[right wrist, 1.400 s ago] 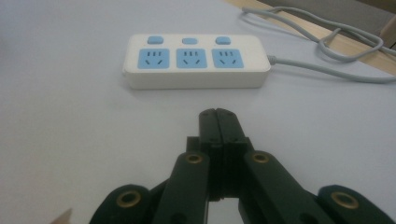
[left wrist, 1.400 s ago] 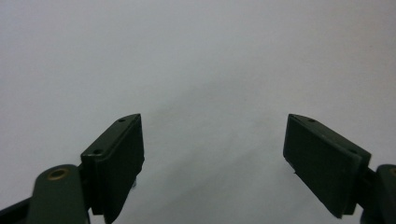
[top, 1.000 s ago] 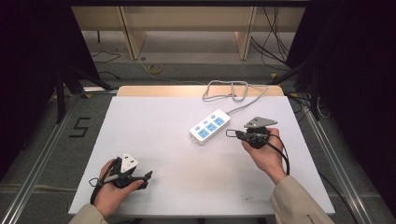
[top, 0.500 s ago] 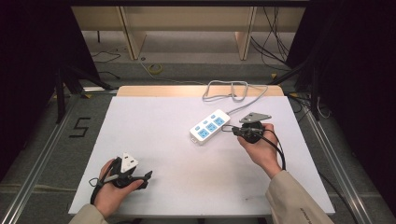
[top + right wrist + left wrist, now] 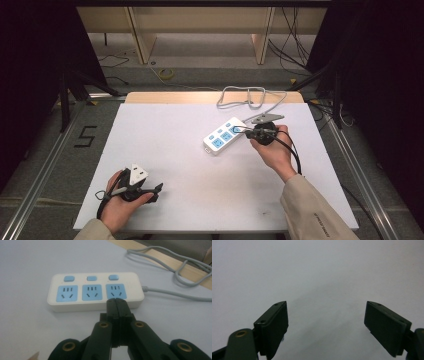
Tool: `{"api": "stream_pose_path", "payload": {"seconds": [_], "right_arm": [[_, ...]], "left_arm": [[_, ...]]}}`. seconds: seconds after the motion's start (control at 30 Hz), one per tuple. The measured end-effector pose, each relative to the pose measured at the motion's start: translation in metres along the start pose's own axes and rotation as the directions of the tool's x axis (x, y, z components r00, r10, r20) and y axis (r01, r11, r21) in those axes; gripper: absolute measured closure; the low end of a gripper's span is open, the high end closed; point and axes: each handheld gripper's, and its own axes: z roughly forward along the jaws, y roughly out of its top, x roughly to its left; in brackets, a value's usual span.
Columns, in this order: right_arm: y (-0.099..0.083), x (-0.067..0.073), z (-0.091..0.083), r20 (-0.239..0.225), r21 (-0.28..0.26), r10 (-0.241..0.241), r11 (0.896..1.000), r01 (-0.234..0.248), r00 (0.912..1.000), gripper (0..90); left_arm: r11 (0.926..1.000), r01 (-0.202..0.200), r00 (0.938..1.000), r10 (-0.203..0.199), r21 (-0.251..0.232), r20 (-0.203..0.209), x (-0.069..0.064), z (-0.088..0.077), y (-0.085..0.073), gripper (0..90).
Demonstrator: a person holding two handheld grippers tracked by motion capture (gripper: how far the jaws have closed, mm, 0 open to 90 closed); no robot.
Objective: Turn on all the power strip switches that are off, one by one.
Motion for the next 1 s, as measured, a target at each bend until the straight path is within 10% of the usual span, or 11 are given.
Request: {"api": "stream_pose_path", "payload": {"seconds": [1.0], "right_arm": [[0.02,-0.003,0.029,-0.008,0.029,0.001,1.0,-0.001,1.0,90.0]], "left_arm": [[1.0,-0.004,1.0,0.004,0.001,0.008,0.0,0.001,0.0,19.2]]}}
